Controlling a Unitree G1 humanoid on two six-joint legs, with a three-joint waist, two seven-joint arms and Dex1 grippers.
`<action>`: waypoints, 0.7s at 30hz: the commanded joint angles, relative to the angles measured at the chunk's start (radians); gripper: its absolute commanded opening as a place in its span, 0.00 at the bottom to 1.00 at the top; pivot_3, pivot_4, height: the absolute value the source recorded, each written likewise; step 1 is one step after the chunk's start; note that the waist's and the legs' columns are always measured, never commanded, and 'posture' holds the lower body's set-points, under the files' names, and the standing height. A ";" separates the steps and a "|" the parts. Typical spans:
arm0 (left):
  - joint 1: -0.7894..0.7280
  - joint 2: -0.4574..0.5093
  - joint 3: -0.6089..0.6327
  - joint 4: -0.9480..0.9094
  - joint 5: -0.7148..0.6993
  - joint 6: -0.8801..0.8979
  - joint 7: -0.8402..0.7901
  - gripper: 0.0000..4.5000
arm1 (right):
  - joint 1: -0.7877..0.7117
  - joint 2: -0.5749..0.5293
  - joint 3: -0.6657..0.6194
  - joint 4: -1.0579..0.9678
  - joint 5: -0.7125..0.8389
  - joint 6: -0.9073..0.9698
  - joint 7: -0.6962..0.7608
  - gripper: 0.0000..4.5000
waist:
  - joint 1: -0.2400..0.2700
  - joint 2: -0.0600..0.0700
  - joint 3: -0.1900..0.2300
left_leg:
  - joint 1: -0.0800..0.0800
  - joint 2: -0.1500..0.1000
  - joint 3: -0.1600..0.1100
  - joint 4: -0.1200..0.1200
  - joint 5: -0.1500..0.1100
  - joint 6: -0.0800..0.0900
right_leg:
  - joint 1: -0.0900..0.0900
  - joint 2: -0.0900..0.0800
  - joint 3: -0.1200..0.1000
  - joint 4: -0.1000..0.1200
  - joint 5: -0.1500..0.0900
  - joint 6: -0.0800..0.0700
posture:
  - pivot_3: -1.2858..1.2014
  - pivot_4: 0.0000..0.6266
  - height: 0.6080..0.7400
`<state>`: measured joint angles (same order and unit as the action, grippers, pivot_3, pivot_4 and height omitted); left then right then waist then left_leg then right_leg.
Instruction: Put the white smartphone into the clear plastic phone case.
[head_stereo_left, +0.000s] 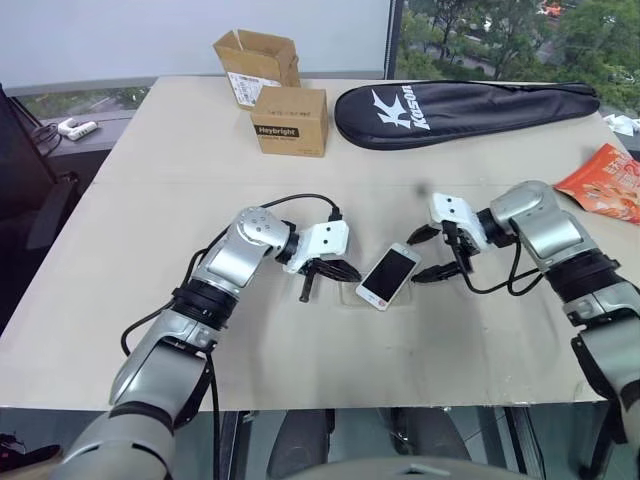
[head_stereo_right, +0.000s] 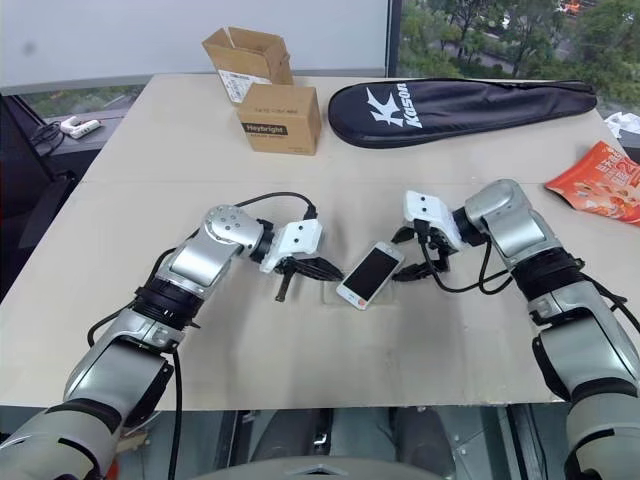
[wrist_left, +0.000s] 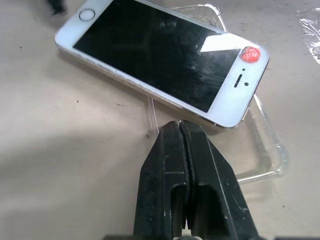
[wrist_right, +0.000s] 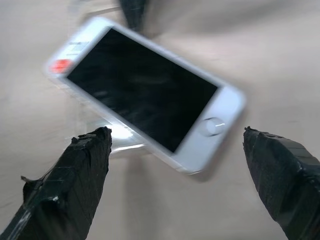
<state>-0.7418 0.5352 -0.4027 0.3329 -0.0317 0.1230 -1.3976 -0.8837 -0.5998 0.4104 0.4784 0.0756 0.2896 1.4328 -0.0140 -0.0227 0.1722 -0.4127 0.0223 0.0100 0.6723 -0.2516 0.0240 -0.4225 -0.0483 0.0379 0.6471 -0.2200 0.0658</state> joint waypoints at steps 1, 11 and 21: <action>-0.017 0.000 0.017 -0.004 -0.004 0.007 0.000 0.00 | -0.025 0.003 -0.035 -0.002 -0.005 -0.035 0.002 0.99 | 0.001 0.000 0.000 | 0.000 0.000 0.000 0.000 0.000 0.000 | 0.000 0.000 0.000 0.000 0.000 0.000 | 0.52 0.24 1.00; -0.054 0.019 0.065 -0.005 -0.027 0.035 0.009 0.00 | -0.024 -0.006 -0.043 0.002 -0.012 -0.054 0.013 0.99 | -0.001 0.000 0.000 | 0.000 0.000 0.000 0.000 0.000 0.000 | 0.000 0.000 0.000 0.000 0.000 0.000 | 0.52 0.24 1.00; -0.065 0.010 0.079 -0.009 -0.030 0.043 0.012 0.00 | -0.042 -0.034 -0.047 -0.012 -0.009 -0.067 0.081 0.99 | -0.001 0.000 0.000 | -0.001 0.000 0.000 0.000 0.000 0.000 | 0.000 0.000 0.000 0.000 0.000 0.000 | 0.52 0.24 1.00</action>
<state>-0.7898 0.5481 -0.3481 0.3380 -0.0442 0.1702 -1.3910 -0.8922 -0.6209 0.3931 0.4894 0.0576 0.2342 1.4790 -0.0147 -0.0225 0.1724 -0.4133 0.0223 0.0095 0.6722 -0.2516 0.0240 -0.4228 -0.0483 0.0375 0.6467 -0.2200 0.0659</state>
